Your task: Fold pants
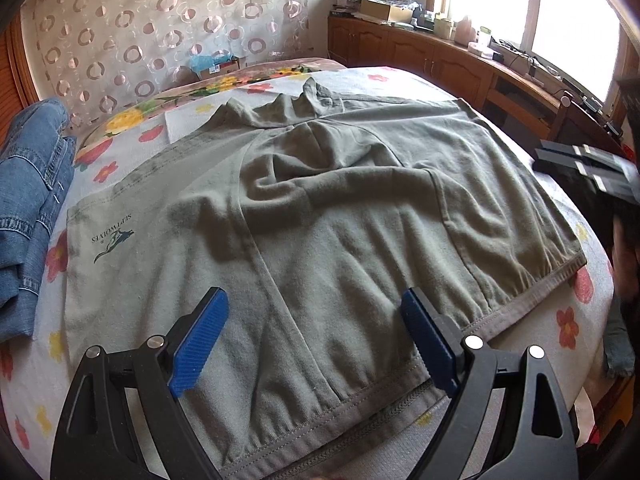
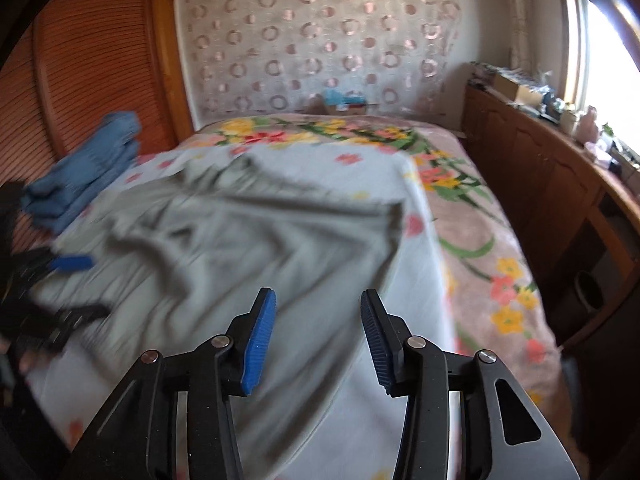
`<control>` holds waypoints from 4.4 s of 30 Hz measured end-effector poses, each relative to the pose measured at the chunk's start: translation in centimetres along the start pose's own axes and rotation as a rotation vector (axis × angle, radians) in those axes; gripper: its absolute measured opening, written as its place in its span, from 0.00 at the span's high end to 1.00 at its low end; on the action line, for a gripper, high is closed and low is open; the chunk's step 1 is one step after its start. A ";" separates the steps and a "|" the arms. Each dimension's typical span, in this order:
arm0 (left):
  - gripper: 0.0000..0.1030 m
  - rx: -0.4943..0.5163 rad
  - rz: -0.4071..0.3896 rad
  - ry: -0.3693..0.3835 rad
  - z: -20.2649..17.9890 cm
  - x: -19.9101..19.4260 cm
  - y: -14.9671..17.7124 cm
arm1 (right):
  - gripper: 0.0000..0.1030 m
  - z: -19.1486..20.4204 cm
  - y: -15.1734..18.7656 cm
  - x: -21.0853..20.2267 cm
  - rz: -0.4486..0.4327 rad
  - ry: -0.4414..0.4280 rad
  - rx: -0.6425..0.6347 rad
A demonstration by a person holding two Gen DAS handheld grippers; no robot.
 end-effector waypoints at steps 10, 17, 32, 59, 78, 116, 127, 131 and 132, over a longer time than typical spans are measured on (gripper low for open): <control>0.18 0.074 -0.037 0.094 -1.8 -3.1 1.5 | 0.51 1.5 6.1 -5.3 0.012 -0.062 -0.027; 0.39 0.140 -0.014 0.129 -3.9 -3.0 2.6 | 0.51 2.0 6.3 -7.0 0.017 -0.046 -0.030; 0.91 0.172 -0.062 0.118 -4.5 -4.1 2.9 | 0.51 4.1 4.8 -5.1 0.024 -0.038 -0.001; 0.65 0.094 -0.102 0.105 -3.0 -7.1 3.7 | 0.56 2.9 5.9 -5.5 0.040 0.024 0.014; 0.21 -0.117 -0.103 -0.058 6.6 -7.5 7.4 | 0.58 2.5 6.2 -4.8 0.038 0.067 -0.013; 0.62 -0.250 -0.113 -0.021 8.8 -8.4 10.4 | 0.57 2.8 5.8 -6.2 -0.007 0.016 0.001; 0.90 -0.216 -0.139 -0.010 8.0 -9.0 9.9 | 0.57 2.8 5.9 -6.0 -0.004 0.017 0.011; 0.91 -0.203 -0.166 -0.009 7.7 -9.9 8.6 | 0.57 2.6 6.1 -5.9 -0.004 0.017 0.019; 0.91 -0.194 -0.174 -0.009 7.5 -10.1 8.1 | 0.57 2.6 6.1 -5.9 -0.004 0.018 0.020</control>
Point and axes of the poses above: each gripper's, at about its wrist camera, not at the fingertips, and x roughly the way its jaws point, z to its left, y to its underside, the point moved 7 cm from there along x, roughly the way its jaws point, and after that the axes turned 1 degree about x, right-handed, at the moved point
